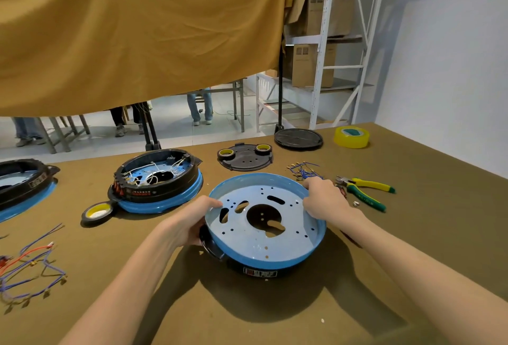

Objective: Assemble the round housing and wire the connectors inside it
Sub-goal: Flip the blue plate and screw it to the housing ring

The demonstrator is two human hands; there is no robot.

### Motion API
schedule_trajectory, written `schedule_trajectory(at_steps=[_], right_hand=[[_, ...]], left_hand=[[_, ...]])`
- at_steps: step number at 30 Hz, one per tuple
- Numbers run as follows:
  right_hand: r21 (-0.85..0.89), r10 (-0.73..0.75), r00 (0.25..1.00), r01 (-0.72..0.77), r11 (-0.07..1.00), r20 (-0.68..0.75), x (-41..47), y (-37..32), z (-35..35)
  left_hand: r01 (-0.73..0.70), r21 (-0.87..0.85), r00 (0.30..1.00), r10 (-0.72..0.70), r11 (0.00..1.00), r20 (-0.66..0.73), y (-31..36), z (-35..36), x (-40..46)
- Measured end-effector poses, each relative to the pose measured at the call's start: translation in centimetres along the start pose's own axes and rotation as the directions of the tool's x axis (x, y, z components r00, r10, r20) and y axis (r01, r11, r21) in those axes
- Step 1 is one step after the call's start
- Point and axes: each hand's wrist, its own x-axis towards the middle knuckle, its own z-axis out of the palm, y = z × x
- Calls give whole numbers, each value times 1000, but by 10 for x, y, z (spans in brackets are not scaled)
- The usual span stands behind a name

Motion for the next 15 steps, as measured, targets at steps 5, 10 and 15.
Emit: schedule_trajectory(at_steps=[5,10,15], right_hand=[[71,10,997,-5,997,-71,12,9,0],[-106,13,983,-33,994,-185,1,41,-11],[-202,89,996,-89,975,-6,-10,55,-4]], left_hand=[[5,29,999,-4,1000,-33,-2,2,10],[3,3,998,-3,1000,-58,0,0,16],[-9,-10,997,8,1000,-80,0,3,20]])
